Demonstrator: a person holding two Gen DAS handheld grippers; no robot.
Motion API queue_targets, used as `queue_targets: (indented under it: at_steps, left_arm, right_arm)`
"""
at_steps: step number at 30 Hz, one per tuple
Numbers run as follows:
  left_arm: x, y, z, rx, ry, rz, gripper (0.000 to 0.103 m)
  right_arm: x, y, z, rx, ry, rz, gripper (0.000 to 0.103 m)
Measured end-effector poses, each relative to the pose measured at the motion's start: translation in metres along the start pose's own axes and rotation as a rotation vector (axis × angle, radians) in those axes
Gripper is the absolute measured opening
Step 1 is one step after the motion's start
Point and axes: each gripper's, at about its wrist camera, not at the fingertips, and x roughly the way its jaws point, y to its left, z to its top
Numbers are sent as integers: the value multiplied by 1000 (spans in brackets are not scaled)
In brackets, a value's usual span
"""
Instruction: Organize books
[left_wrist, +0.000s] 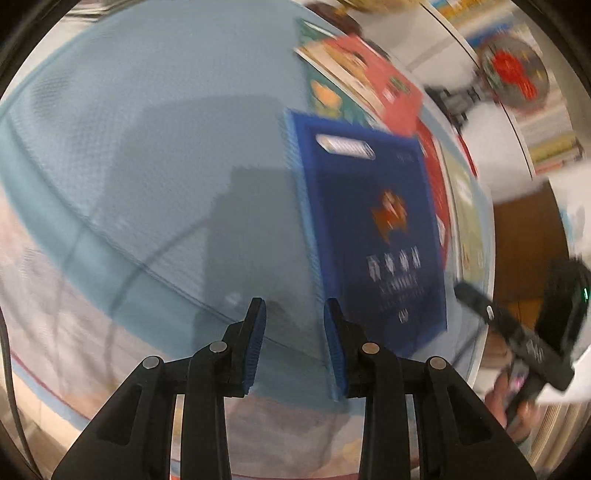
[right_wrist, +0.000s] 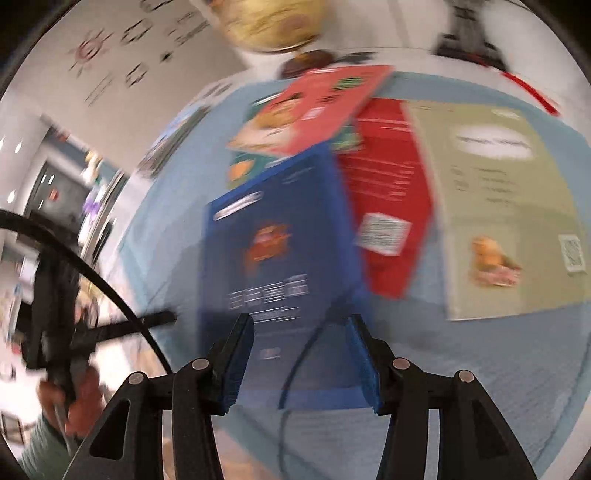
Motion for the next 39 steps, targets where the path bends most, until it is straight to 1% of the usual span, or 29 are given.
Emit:
queue_targets:
  at_steps: [2, 5, 6, 7, 8, 10, 13, 16, 18, 21, 22, 23, 24, 26, 28, 29, 30, 31, 32, 33, 34, 36, 37, 39]
  left_arm:
    - [9, -10, -6, 23, 16, -5, 29]
    - [13, -20, -17, 38, 9, -19, 29]
    - [14, -21, -21, 34, 8, -30, 29]
    - [14, -21, -24, 26, 8, -43, 29]
    - [13, -20, -27, 15, 3, -54, 29]
    - [11, -17, -35, -11, -14, -80, 29]
    - [2, -11, -47, -56, -5, -166, 29]
    - [-7, -10, -67, -66, 34, -283, 29]
    - [-13, -16, -77, -59, 29, -347, 29]
    - [-21, -25, -79, -76, 1, -426, 29]
    - [-21, -29, -78, -76, -7, -433, 29]
    - [-19, -33, -78, -72, -15, -416, 29]
    - [-16, -37, -78, -59, -24, -369, 29]
    - [-1, -45, -80, -20, -31, -265, 29]
    - [12, -43, -84, -6, -26, -200, 27]
    - [18, -44, -86, -8, -31, -181, 27]
    - [20, -42, -86, -15, -37, -180, 25]
    - [23, -41, -85, -35, -45, -186, 20]
    - [23, -40, -83, -55, -51, -199, 19]
    - [23, -38, -81, -80, -55, -226, 15]
    - [23, -39, -79, -94, -48, -248, 14]
    - [19, -46, -78, -82, -45, -265, 14]
    - [16, -51, -79, -63, -50, -272, 14]
    - [9, -55, -81, -61, -45, -319, 13]
  right_arm:
    - [5, -11, -3, 6, 15, -17, 48]
    - [13, -15, -12, 9, 27, -24, 42]
    - [10, -16, -15, -9, 12, -26, 42]
    - [10, -11, -18, -35, 23, -11, 41]
    - [11, -8, -21, -51, 25, -13, 41]
    - [12, 0, -28, -117, 32, -53, 41]
    - [9, 1, -40, -153, 62, -52, 42]
    - [6, -10, -51, -137, 80, -33, 43]
    - [0, -20, -58, -99, 64, -4, 44]
    - [1, -25, -58, -44, 52, 20, 47]
    - [1, -26, -58, -32, 47, 30, 51]
    - [1, -24, -58, -32, 41, 32, 53]
    - [-1, -22, -61, -40, 37, 26, 56]
    - [2, -10, -63, -86, 27, -16, 58]
    - [4, -2, -67, -128, 16, -62, 58]
    - [4, 0, -68, -134, 16, -76, 59]
    - [5, 0, -66, -132, 20, -83, 58]
    - [5, 0, -65, -121, 27, -83, 58]
    - [3, -1, -65, -98, 35, -68, 58]
    - [1, -2, -66, -81, 38, -53, 58]
    - [-3, -4, -67, -45, 47, -10, 58]
    - [-10, -5, -74, 1, 57, 54, 58]
    - [-11, -6, -76, 12, 62, 70, 58]
    - [-11, -9, -79, 40, 70, 84, 58]
